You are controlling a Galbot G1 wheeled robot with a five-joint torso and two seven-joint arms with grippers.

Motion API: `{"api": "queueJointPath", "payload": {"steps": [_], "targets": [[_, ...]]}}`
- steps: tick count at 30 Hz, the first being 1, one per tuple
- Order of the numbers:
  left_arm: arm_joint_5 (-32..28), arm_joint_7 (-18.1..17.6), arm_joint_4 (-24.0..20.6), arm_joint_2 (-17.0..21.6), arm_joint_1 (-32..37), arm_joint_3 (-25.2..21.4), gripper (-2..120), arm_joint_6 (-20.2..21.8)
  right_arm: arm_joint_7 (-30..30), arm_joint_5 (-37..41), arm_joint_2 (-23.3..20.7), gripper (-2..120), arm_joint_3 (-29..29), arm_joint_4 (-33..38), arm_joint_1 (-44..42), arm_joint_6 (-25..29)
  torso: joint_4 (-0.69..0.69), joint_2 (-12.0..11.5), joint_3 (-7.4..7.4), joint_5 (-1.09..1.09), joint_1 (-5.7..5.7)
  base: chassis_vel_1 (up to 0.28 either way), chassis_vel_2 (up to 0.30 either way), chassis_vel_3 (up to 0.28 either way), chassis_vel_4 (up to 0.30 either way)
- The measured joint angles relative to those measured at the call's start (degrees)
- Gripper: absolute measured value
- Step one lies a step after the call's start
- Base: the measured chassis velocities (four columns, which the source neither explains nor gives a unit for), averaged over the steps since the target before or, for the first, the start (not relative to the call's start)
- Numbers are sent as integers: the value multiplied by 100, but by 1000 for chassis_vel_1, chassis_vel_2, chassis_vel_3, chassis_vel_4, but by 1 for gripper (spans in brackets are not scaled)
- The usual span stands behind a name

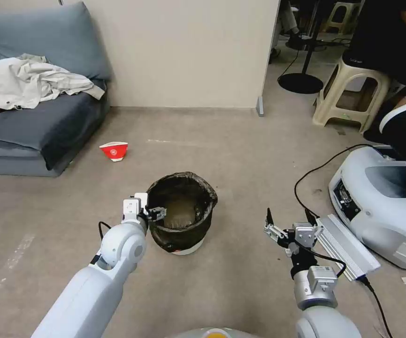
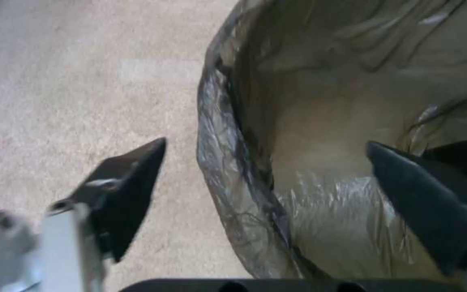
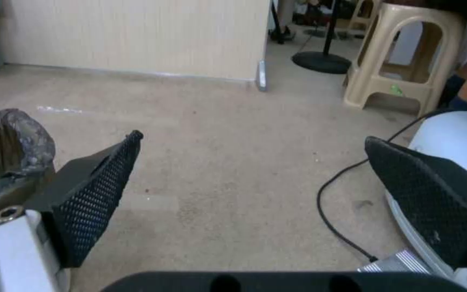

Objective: Pick up the trash can from the floor.

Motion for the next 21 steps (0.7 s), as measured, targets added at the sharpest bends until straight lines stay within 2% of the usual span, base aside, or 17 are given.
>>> {"api": "queueJointPath", "payload": {"steps": [1,4,5,7,8,11,13,15,16,21], "targets": [[0,0,0,0,0,0,91,0,0,0,0,100,0,0,0,0,0,0,0,0,0,0,0,0,0],[-129,-99,35,-18,-42,64,74,0,0,20,-22,100,23,-13,25,-6,0,0,0,0,0,0,0,0,0],[-129,-99,35,-18,-42,64,74,0,0,20,-22,100,23,-13,25,-6,0,0,0,0,0,0,0,0,0],[-149,-118,111,-41,-78,114,64,0,0,30,-43,100,32,-14,27,-9,0,0,0,0,0,0,0,0,0],[-149,-118,111,-41,-78,114,64,0,0,30,-43,100,32,-14,27,-9,0,0,0,0,0,0,0,0,0],[-155,-161,194,-72,-139,189,46,-1,0,42,-65,100,40,-36,47,-15,0,0,0,0,0,0,0,0,0],[-160,-167,205,-74,-153,200,44,-2,0,43,-66,100,40,-41,53,-16,0,0,0,0,0,0,0,0,0],[-162,-186,256,-73,-196,228,32,-4,-7,44,-62,100,37,-54,65,-19,0,0,0,1,0,0,0,0,0],[-162,-186,256,-73,-196,228,32,-4,-7,44,-62,100,37,-54,65,-19,0,0,0,1,0,0,0,0,0],[-162,-190,336,-69,-240,271,15,-7,-51,44,-57,100,37,-82,89,-19,0,0,0,0,0,0,0,0,0]]}}
